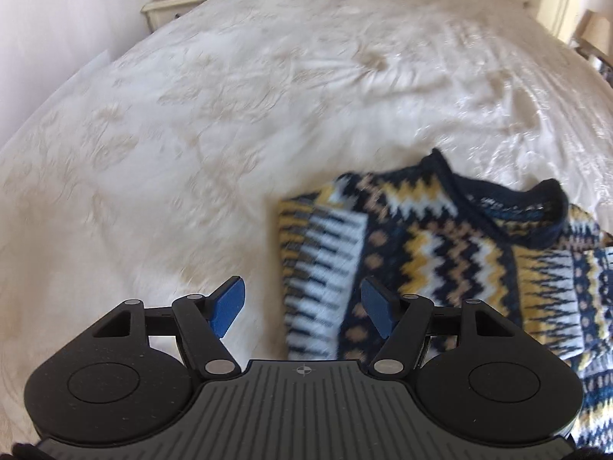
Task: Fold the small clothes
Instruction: 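Open the right tool and withdraw both tools from the sweater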
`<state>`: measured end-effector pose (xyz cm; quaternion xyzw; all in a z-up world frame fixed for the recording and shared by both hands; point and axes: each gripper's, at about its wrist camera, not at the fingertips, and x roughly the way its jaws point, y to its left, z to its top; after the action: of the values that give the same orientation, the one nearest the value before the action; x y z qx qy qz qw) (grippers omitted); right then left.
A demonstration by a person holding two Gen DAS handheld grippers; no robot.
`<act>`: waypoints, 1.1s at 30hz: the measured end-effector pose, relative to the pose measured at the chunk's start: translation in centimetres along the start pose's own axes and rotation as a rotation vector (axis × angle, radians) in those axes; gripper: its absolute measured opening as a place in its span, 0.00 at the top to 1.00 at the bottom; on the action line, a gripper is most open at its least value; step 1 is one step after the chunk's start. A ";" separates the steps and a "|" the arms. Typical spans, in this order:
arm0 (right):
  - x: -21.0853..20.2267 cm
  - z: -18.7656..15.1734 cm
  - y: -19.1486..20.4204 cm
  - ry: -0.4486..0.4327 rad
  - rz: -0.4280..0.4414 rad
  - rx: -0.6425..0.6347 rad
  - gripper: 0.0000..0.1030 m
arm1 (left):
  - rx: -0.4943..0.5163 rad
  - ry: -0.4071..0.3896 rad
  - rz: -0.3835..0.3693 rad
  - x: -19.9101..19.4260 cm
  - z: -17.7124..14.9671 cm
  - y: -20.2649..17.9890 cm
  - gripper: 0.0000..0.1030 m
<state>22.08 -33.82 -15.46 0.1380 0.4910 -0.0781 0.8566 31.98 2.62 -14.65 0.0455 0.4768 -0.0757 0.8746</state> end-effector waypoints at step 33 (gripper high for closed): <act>3.0 -1.0 2.8 0.079 -0.019 -0.030 0.18 | -0.202 0.099 -0.047 3.6 1.7 5.0 0.26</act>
<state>23.49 -30.81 -18.05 0.1235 0.5269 -0.0736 0.8377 36.19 7.00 -16.77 -0.0503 0.5256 -0.0454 0.8480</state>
